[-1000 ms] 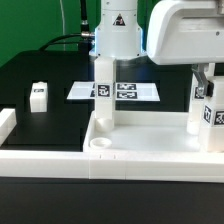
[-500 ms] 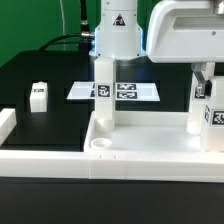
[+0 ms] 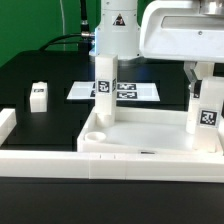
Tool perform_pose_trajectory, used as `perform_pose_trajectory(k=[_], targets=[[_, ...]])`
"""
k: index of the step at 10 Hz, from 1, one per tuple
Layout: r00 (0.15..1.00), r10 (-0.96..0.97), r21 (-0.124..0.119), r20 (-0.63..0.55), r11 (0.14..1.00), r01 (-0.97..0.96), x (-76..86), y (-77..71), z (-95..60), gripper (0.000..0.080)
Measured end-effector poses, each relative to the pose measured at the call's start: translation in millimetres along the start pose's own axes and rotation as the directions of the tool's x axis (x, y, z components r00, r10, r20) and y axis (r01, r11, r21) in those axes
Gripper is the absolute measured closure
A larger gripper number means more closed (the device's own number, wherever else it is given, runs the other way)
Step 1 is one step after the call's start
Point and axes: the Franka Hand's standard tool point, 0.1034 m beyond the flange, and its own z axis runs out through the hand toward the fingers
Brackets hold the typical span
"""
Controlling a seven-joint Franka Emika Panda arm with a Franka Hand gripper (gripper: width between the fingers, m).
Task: Assemble desk
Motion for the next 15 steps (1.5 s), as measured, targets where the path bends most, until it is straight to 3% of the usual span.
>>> perform_pose_trajectory(k=[3,4,5,6,8,10,12,13,15], targets=[[0.989,0.150,-0.017,-0.004,0.989,-0.150,3.8,9.2,0.2,0.0506],[0.985,0.170,-0.015,-0.003,0.985,-0.170,3.2,8.4,0.6,0.0420],[0.986,0.164,-0.015,-0.003,0.986,-0.164,3.3,8.6,0.7,0.0241],[0.986,0.164,-0.014,-0.004,0.986,-0.164,3.4,8.3,0.0,0.0175],[0.995,0.098,0.011,-0.006,0.995,-0.098,-3.5,15.4,-28.7,0.0155],[0.999,0.051,0.029,0.001,0.998,-0.051,-8.2,46.3,-51.1,0.0151],[1.000,-0.028,0.035,-0.014,0.999,0.028,9.3,82.4,-70.7,0.0151],[0.999,-0.030,0.034,-0.021,0.999,0.031,14.9,92.1,-72.6,0.0151],[0.999,-0.037,0.033,-0.017,0.999,0.037,12.5,89.1,-70.5,0.0151]])
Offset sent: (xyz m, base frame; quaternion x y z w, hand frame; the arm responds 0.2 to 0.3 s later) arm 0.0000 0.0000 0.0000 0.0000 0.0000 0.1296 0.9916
